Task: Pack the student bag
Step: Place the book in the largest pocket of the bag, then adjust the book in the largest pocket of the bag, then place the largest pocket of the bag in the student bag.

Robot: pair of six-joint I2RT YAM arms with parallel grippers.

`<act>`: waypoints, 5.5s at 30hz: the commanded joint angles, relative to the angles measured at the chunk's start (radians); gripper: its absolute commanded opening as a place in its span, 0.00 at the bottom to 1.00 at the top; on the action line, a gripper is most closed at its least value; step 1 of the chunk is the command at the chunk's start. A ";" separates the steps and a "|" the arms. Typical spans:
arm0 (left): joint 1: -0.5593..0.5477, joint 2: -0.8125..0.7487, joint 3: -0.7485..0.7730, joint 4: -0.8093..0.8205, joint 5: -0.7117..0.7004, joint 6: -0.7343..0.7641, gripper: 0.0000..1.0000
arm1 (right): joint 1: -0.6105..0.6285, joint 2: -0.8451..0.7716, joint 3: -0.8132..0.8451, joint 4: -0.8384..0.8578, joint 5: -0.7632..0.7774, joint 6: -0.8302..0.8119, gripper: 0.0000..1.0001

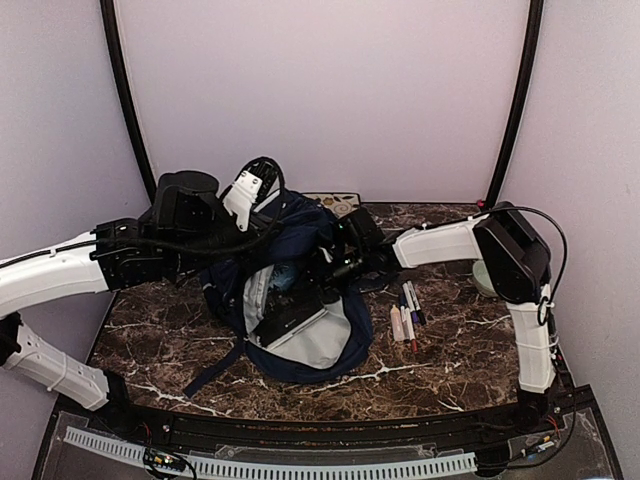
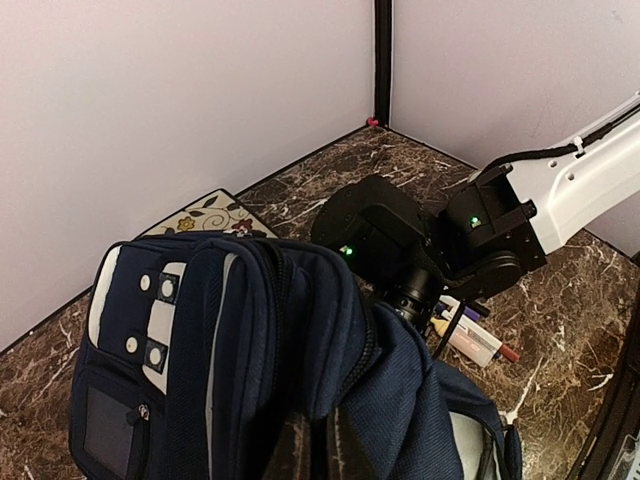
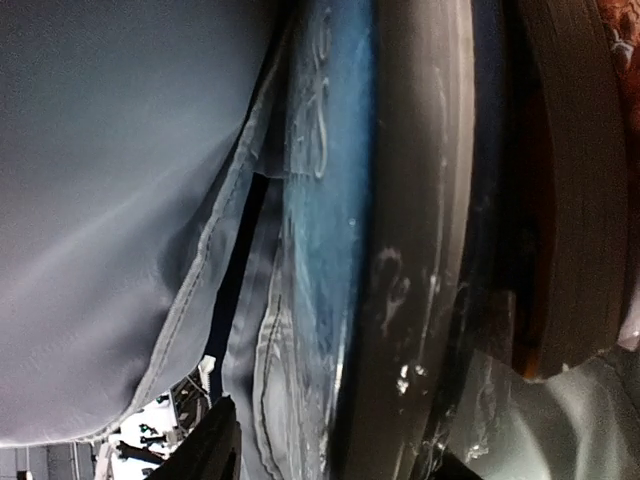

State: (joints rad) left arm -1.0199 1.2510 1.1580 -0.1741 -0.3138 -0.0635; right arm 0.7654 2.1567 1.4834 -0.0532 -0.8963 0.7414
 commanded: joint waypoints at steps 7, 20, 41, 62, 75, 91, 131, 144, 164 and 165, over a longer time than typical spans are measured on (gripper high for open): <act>-0.012 -0.127 -0.025 0.174 -0.018 -0.001 0.00 | 0.008 -0.175 -0.099 -0.065 0.148 -0.218 0.73; -0.012 -0.160 -0.077 0.204 -0.013 -0.010 0.00 | 0.090 -0.447 -0.259 -0.281 0.340 -0.594 0.74; -0.012 -0.194 -0.121 0.226 0.000 -0.055 0.00 | 0.271 -0.452 -0.347 -0.212 0.936 -1.142 0.55; -0.012 -0.185 -0.105 0.195 0.026 -0.083 0.00 | 0.243 -0.108 -0.062 -0.052 1.100 -1.117 0.54; -0.014 -0.169 -0.121 0.170 0.017 -0.100 0.00 | 0.198 -0.133 -0.064 -0.114 0.947 -1.103 0.57; -0.002 0.092 -0.094 0.177 0.046 -0.102 0.00 | 0.247 -0.659 -0.485 -0.480 0.545 -1.266 0.65; -0.025 0.099 -0.128 0.199 -0.009 -0.148 0.00 | 0.010 -0.804 -0.418 -0.472 0.143 -1.074 0.56; -0.019 0.159 -0.115 0.225 0.132 -0.162 0.12 | -0.079 -0.787 -0.369 -0.558 0.221 -1.088 0.56; 0.122 -0.179 -0.281 -0.126 0.034 -0.428 0.81 | -0.403 -0.732 -0.188 -0.947 0.146 -1.379 0.63; 0.147 -0.187 -0.310 -0.135 0.030 -0.475 0.81 | -0.403 -0.710 -0.192 -0.901 0.168 -1.338 0.63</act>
State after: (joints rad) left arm -0.9489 1.0828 0.9371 -0.2031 -0.2340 -0.3279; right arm 0.3656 1.3811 1.2678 -1.0698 -0.7383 -0.6994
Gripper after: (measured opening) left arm 0.818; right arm 0.623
